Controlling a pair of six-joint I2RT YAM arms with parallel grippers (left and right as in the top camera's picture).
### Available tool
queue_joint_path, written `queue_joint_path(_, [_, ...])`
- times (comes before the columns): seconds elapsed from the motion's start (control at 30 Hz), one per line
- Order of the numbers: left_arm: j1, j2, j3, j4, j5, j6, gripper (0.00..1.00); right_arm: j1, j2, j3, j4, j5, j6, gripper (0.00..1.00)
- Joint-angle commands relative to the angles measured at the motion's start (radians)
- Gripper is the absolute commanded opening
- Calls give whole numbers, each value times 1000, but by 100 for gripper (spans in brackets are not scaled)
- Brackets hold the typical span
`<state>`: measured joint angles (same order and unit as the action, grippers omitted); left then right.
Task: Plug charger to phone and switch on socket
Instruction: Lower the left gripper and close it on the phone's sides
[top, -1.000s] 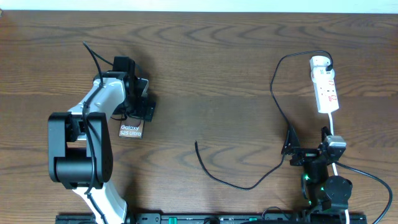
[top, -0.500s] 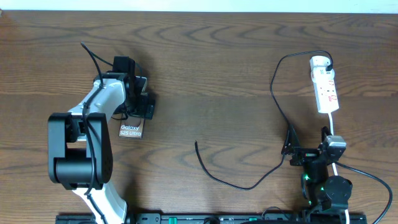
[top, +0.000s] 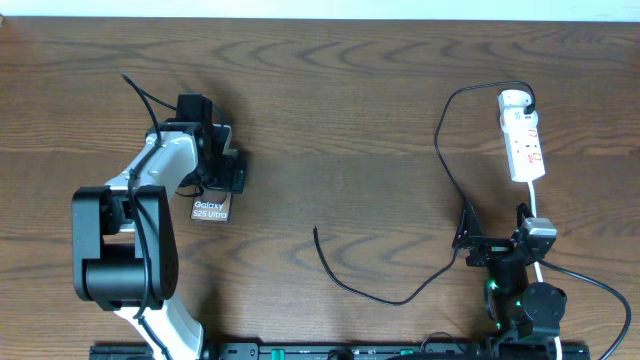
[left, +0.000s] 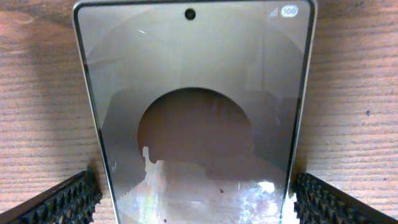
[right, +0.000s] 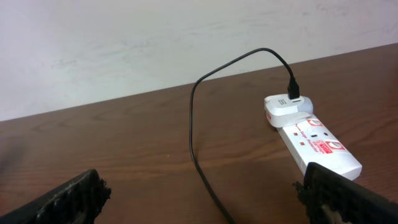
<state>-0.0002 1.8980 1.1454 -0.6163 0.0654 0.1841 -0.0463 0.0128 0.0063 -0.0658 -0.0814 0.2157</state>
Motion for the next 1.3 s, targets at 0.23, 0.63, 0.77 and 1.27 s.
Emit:
queue_joint_path(0.23, [11,43,-48,-33,-50,43,98,8,-2,-1,-5,4,-15,99])
queue_joint_path(0.63, [11,43,-48,-52,-51,44,98,8,-2,-1,-5,4,-15,99])
queue_joint_path(0.77, [11,43,-48,-48,-50,44,98,8,-2,-1,-5,4,-15,99])
queue_joint_path(1.27, [11,43,-48,-29,-13,97,98,8,-2,-1,-5,4,-15,99])
